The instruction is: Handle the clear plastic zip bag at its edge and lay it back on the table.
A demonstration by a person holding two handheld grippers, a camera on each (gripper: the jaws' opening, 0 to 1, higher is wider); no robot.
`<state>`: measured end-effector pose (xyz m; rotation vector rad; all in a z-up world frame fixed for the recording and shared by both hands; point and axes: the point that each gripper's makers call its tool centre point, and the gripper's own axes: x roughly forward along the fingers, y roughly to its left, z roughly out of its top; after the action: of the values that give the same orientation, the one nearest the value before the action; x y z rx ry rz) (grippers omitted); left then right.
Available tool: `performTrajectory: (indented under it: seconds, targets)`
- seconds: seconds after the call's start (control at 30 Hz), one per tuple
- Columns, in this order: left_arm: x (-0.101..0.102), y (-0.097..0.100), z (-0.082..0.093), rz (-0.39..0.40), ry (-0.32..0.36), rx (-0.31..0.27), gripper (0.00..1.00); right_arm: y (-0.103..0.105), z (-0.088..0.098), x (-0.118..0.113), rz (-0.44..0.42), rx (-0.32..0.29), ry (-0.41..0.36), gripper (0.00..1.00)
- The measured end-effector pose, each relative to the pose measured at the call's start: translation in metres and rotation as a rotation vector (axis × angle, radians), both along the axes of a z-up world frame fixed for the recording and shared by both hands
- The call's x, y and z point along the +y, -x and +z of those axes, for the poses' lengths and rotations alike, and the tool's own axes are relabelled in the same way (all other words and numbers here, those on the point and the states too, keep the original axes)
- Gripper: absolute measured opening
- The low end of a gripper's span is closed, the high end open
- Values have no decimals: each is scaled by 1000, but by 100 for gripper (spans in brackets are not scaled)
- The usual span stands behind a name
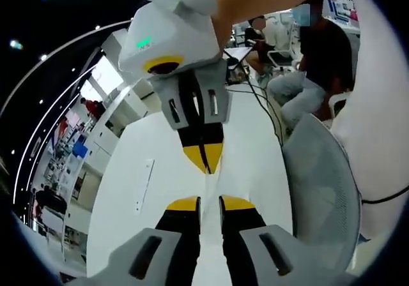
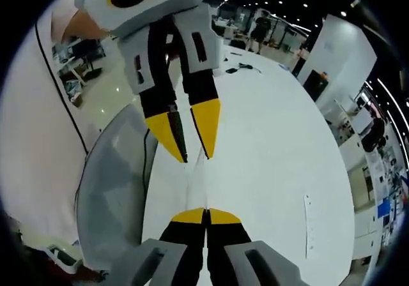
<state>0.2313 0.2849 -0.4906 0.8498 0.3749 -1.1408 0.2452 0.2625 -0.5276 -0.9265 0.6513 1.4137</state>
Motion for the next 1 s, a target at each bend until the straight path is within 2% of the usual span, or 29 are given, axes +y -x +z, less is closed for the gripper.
performTrajectory:
  seconds: [0.33,0.63,1.0]
  targets:
    - [-14,3,-5,-29,-17,11,9,0,2,4,-4,-4,2,0]
    - [-12,1,-15,-19,-52,26,8,1,0,7,-10,3,4,0]
    - [-11,-2,-18,-8,-69,29,5,1,2,9,-15,2,4,0]
